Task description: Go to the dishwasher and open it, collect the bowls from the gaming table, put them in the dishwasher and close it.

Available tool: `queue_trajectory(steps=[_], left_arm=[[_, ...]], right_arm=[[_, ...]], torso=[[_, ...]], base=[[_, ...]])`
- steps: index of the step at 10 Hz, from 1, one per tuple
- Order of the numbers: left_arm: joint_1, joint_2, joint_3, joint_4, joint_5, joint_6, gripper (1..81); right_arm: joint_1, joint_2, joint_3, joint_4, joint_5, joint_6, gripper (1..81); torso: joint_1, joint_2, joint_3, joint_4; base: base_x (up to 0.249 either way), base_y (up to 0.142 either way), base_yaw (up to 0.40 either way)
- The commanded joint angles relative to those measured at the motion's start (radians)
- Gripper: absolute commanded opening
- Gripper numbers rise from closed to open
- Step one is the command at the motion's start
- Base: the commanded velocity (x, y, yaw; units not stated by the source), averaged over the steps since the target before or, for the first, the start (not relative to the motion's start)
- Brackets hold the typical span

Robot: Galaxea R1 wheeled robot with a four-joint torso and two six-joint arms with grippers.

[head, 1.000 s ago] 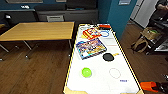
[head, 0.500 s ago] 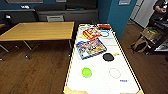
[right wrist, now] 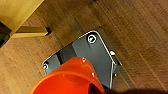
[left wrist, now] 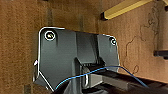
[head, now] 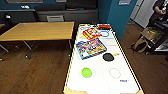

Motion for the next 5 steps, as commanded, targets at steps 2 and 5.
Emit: queue_trajectory(steps=[2,5], left_arm=[[-0.18,-0.267,0.256,-0.004,0.047,-0.089,81.1],[-0.315,-0.372,0.41,-0.007,0.064,-0.148,81.1]], right_arm=[[-0.192,0.243,-0.263,-0.16,0.171,-0.009,1.0],[-0.213,0.414,-0.418,-0.211,0.165,-0.009,1.0]], torso=[[0.0,0.0,0.0,0.0],[0.0,0.0,0.0,0.0]], base=[[0.0,0.0,0.0],[0.0,0.0,0.0]])
